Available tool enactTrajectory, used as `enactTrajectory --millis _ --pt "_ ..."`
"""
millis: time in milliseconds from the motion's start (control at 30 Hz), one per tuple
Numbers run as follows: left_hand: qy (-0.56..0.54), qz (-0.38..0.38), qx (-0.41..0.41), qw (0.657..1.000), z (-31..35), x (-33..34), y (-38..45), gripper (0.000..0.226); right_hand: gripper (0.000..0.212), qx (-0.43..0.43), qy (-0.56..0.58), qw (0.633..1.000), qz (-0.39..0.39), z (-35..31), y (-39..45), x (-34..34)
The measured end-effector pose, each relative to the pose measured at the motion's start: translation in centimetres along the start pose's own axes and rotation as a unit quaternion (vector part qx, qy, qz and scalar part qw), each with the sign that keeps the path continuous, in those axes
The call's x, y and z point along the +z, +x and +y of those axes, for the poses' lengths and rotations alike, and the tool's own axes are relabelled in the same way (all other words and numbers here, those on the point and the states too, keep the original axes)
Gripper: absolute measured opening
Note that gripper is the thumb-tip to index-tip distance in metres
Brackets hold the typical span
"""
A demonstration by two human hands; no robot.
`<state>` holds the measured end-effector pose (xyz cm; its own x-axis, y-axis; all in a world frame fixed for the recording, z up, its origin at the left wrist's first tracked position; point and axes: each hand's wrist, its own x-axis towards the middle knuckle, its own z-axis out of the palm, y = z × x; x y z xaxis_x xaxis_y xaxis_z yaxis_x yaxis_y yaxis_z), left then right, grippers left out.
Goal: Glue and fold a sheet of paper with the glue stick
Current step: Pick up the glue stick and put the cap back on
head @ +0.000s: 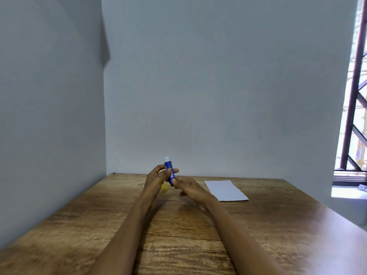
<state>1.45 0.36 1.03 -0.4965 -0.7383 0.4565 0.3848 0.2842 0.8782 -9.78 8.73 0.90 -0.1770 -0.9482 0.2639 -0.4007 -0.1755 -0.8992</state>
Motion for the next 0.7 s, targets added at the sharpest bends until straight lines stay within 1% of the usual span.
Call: enactTrajectory --millis 67,100,133,200,233,267,300,367,400,433,467,500,533,567,633,667,700 --pt "0.008 0.002 0.0 1.0 0.0 0.0 0.0 0.014 0.025 0.003 -0.014 1.0 0.022 0.0 0.3 -0.2" --pt "0.013 0.008 0.006 1.0 0.0 0.1 0.0 0.016 0.025 -0.004 -0.039 0.998 0.057 0.0 0.6 0.1" --pt "0.014 0.015 0.013 1.0 0.0 0.1 0.0 0.016 0.027 -0.005 -0.074 0.992 0.103 0.1 0.9 0.5" --pt "0.015 0.031 0.022 0.999 0.2 0.2 0.1 0.018 0.035 -0.001 -0.164 0.963 0.212 0.1 1.5 1.6" --pt "0.017 0.035 0.022 0.999 0.3 0.3 0.2 0.019 0.036 -0.006 -0.189 0.951 0.244 0.1 1.6 1.9" --pt "0.019 0.034 0.021 0.999 0.3 0.3 0.1 0.021 0.035 -0.014 -0.186 0.952 0.243 0.3 1.6 1.9" --pt "0.019 0.03 0.018 0.999 0.3 0.2 0.1 0.021 0.033 -0.022 -0.158 0.964 0.212 0.5 1.6 1.8" --pt "0.024 0.017 0.014 0.999 0.2 0.2 0.0 0.021 0.031 -0.025 -0.098 0.988 0.113 0.6 0.9 1.1" --pt "0.031 0.012 0.012 0.999 0.2 0.1 -0.1 0.021 0.032 -0.021 -0.083 0.993 0.076 0.6 0.6 0.6" --pt "0.039 0.008 0.011 0.999 0.1 0.1 -0.1 0.021 0.032 -0.016 -0.074 0.996 0.056 0.7 0.4 0.3" --pt "0.043 0.005 0.011 0.999 0.1 0.1 -0.2 0.02 0.031 -0.016 -0.07 0.996 0.054 0.6 0.3 0.1" --pt "0.042 0.001 0.012 0.999 0.2 0.1 -0.2 0.019 0.029 -0.021 -0.075 0.995 0.069 0.5 0.3 0.0" --pt "0.036 -0.003 0.016 0.999 0.2 0.2 -0.1 0.018 0.026 -0.032 -0.094 0.99 0.104 0.4 0.5 0.0" --pt "0.029 -0.005 0.021 0.999 0.3 0.4 -0.2 0.018 0.026 -0.044 -0.132 0.978 0.154 0.3 0.7 0.1" --pt "0.028 -0.001 0.039 0.999 0.4 0.8 -0.1 0.017 0.031 -0.061 -0.234 0.937 0.252 0.3 1.0 0.5" --pt "0.03 0.004 0.048 0.998 0.4 0.9 -0.1 0.019 0.033 -0.07 -0.263 0.921 0.278 0.2 1.1 0.8" --pt "0.031 0.007 0.053 0.998 0.4 0.8 0.0 0.021 0.035 -0.079 -0.264 0.919 0.283 0.2 1.2 1.0"
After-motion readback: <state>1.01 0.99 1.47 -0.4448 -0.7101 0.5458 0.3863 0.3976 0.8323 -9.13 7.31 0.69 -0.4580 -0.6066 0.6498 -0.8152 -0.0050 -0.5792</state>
